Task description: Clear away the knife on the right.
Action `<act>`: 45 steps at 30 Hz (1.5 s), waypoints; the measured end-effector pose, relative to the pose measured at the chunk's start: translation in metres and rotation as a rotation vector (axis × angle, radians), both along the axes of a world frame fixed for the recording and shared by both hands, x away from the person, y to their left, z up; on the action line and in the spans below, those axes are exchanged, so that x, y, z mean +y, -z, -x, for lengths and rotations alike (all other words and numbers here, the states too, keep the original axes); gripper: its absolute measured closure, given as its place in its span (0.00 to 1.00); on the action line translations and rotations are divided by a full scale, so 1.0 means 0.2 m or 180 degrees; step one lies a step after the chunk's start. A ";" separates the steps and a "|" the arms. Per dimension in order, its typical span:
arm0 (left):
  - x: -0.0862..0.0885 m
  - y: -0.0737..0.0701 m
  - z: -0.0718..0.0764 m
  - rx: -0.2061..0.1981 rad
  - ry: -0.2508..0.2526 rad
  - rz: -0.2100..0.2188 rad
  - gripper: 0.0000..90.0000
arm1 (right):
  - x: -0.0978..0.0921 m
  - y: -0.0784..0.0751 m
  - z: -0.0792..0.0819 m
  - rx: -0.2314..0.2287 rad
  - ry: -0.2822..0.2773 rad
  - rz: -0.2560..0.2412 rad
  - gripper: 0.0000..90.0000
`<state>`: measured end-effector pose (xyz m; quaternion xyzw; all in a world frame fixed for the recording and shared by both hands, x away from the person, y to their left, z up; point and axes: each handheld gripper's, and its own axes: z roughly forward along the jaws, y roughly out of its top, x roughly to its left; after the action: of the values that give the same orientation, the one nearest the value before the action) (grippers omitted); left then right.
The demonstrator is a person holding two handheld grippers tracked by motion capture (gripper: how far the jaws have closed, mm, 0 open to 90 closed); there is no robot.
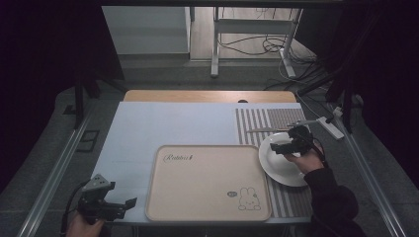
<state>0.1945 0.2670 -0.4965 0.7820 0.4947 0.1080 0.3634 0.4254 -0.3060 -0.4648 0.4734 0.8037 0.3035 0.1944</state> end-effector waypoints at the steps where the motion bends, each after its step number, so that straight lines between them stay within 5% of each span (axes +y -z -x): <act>1: 0.00 0.00 0.00 0.0001 0.0002 -0.0002 0.00 | 0.00 0.00 -0.01 0.0003 0.0019 -0.0021 0.00; 20: -0.01 0.00 0.00 0.0008 0.0031 -0.0033 0.00 | -0.05 -0.01 -0.24 -0.0040 0.0215 0.0105 0.07; 28: -0.01 0.00 0.00 0.0015 0.0033 -0.0037 0.01 | -0.12 -0.02 -0.33 0.0030 0.0288 0.0185 0.39; 34: -0.01 0.00 0.00 0.0018 0.0037 -0.0045 0.01 | -0.16 -0.01 -0.41 0.0204 0.0259 0.0160 0.88; 38: -0.01 0.00 0.00 0.0016 0.0042 -0.0053 0.01 | -0.16 0.02 -0.44 0.0294 0.0244 0.0193 1.00; 45: -0.01 0.00 0.00 0.0020 0.0050 -0.0065 0.01 | -0.18 0.09 -0.52 0.0380 0.0373 0.0252 1.00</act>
<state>0.1949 0.2645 -0.4974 0.7899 0.4886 0.1077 0.3546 0.5297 -0.3413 -0.4838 0.5288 0.7962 0.2309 0.1821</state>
